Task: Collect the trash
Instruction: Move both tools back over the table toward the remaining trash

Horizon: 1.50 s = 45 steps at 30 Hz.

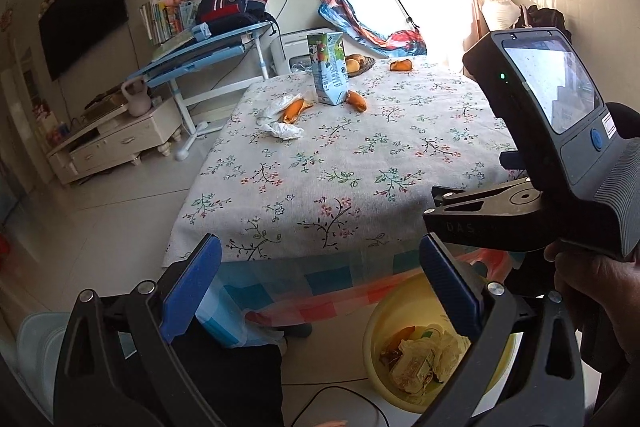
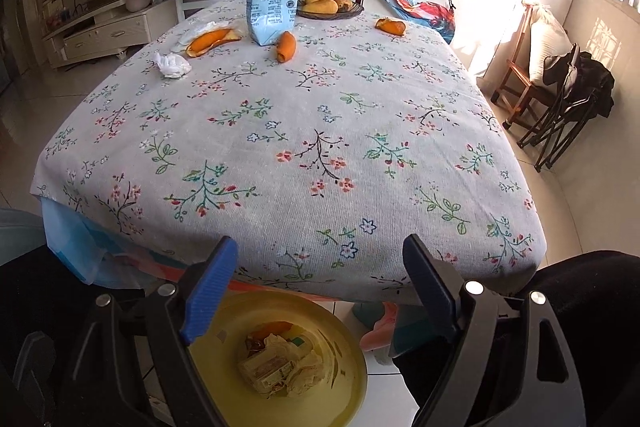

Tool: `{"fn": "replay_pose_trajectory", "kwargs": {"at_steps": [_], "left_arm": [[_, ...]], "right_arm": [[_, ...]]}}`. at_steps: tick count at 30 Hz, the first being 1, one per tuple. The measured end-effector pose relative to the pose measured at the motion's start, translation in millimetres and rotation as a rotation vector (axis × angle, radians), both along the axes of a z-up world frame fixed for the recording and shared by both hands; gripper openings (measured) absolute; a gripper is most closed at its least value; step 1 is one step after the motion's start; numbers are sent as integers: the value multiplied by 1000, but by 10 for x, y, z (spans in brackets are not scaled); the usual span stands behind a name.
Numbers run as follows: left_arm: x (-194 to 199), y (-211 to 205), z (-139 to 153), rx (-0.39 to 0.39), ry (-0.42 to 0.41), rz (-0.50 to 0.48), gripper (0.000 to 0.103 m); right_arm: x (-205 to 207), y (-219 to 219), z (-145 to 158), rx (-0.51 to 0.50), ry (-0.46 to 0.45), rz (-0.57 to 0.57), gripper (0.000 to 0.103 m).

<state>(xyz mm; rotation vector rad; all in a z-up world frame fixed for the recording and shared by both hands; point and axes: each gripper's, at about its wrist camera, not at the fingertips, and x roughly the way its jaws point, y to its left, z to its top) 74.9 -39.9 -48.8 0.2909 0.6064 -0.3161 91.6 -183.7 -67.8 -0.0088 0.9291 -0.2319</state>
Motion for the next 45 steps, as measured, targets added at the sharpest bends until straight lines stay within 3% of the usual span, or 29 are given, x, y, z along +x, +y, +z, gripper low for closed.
{"fn": "replay_pose_trajectory", "kwargs": {"at_steps": [15,23,29,32,37,45], "left_arm": [[3,11,-12,12,-1,1,96],[-14,-20,-71,64,-15,25,96],[93,-29,-139,65,30,51,96],[253,25,-145,-1,100,53,96],[709,234,-84,-136,195,138,96],[1762,160,-4,-207,247,197,95]], "right_arm": [[66,57,18,29,-2,28,81],[133,-85,204,123,-60,98,82],[286,-181,275,172,-72,203,82],[427,-269,276,216,-67,230,82],[786,-416,295,296,-72,250,82],[1422,-479,261,310,-48,289,74]]}}
